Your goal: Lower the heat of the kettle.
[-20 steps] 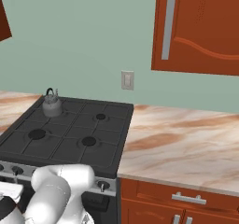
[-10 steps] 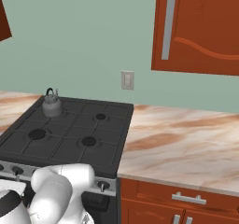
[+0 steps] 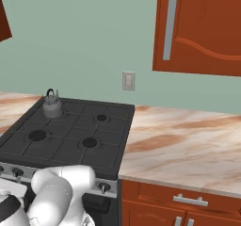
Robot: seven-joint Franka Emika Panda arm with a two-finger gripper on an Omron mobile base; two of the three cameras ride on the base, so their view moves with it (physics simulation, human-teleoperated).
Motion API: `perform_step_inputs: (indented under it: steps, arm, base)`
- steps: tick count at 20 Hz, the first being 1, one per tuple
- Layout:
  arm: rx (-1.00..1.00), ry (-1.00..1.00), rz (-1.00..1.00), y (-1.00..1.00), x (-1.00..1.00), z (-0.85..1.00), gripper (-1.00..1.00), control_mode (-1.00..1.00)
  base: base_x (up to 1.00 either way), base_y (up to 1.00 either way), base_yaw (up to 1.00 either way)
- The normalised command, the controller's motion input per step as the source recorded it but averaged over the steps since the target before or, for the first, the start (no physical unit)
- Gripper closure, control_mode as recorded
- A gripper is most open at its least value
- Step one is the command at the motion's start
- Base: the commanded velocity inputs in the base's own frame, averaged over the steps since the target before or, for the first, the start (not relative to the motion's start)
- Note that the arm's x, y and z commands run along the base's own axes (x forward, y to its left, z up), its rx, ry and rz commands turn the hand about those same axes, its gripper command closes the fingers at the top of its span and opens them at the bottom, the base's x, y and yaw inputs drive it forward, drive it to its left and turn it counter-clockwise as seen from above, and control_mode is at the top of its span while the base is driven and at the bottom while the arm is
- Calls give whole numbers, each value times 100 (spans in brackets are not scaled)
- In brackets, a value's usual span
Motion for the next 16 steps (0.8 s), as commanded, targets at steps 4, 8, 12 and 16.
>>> perform_step_inputs:
  steps: [4,8,12,16]
  arm:
    - [1,1,-8,1,8,-5,-100,-100]
    - [-13,2,-7,14,7,-3,-100,-100]
    - [-20,7,-3,27,1,0,-100,-100]
    - [-14,5,0,24,0,-3,-100,-100]
  base:
    - [0,0,0]
    - [0,0,0]
    - [0,0,0]
    - [0,0,0]
